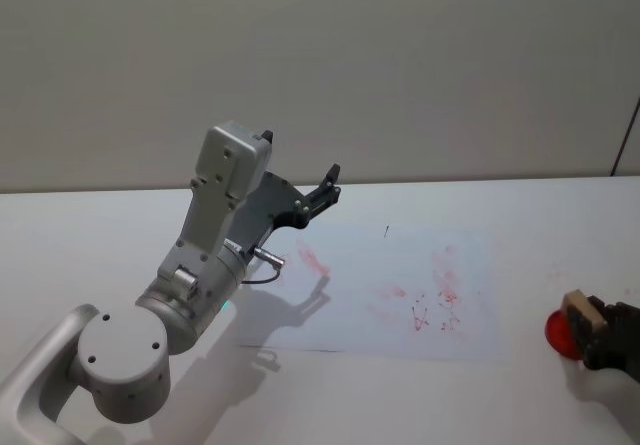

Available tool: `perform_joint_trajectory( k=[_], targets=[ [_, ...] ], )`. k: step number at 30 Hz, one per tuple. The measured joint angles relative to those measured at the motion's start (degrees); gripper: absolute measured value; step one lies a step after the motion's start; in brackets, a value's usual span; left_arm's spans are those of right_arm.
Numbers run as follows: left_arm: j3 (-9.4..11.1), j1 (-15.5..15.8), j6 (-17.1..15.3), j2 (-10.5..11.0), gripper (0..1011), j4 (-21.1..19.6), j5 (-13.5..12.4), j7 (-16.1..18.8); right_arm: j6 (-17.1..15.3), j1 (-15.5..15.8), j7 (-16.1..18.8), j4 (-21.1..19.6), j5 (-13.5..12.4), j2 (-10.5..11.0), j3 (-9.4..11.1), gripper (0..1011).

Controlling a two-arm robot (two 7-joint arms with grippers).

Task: Use the one hand to pick up the stamp and affix it onto the A4 paper.

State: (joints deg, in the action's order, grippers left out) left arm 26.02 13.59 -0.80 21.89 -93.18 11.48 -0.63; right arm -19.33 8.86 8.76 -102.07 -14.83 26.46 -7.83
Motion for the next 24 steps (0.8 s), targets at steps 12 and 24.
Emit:
perform_joint_trajectory(
  k=[12, 24],
  targets=[
    [0.0, 0.0, 0.0, 0.0, 1001, 0.0, 0.0, 0.0, 0.1, -0.1, -0.1, 0.3, 0.6, -0.1, -0.1, 624],
    [0.0, 0.0, 0.0, 0.0, 1001, 0.0, 0.0, 0.0, 0.1, -0.1, -0.1, 0.4, 0.8, -0.1, -0.1, 982]
  ],
)
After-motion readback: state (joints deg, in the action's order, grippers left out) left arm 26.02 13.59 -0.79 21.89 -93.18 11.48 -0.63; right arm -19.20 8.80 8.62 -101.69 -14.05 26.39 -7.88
